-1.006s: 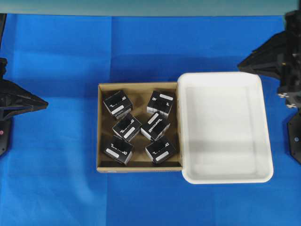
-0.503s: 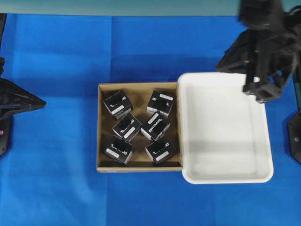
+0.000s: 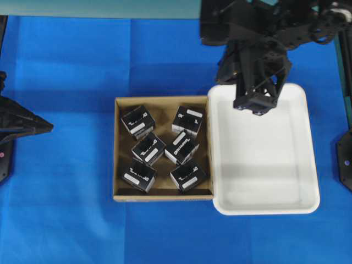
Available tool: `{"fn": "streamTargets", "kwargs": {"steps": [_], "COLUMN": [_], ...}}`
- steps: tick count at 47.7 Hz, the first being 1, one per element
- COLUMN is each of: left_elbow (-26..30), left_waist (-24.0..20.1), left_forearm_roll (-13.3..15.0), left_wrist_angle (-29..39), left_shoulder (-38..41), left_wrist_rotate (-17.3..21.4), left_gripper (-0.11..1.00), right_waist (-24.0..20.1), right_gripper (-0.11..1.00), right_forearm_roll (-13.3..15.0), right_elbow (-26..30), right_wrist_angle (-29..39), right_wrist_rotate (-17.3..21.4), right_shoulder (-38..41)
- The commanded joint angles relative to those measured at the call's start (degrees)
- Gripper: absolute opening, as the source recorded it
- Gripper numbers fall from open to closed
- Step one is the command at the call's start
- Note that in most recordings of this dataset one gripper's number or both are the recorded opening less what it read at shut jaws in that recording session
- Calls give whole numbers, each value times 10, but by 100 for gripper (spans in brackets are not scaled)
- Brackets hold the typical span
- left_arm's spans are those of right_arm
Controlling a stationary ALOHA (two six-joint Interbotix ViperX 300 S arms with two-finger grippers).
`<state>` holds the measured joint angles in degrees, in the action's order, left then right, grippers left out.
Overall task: Pick a box that is randomly placed inside the cardboard box.
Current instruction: 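Raise the right gripper and move it over the cardboard box, then swing the right gripper left over the top-left black box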
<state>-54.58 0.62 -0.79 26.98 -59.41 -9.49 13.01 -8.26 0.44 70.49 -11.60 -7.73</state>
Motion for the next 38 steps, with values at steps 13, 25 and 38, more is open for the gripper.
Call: {"fn": "streamTargets", "kwargs": {"steps": [13,25,38], "left_elbow": [18,18,19], "left_waist": [1,1,-1], "left_forearm_roll": [-1,-2,-1], "left_wrist_angle": [29,34,36], "left_shoulder": [-2,-3,-1], "left_wrist_rotate": [-11,-13,-14], "left_gripper": [-7,-7,-7], "right_waist": [1,2,3], "right_gripper": [1,1,1], "right_forearm_roll": [0,4,10], "right_elbow": [90,126,194], "right_wrist_angle": [50,47,45], "right_wrist_rotate": [-37,-84,-124], "right_shoulder": [87,137,212]}}
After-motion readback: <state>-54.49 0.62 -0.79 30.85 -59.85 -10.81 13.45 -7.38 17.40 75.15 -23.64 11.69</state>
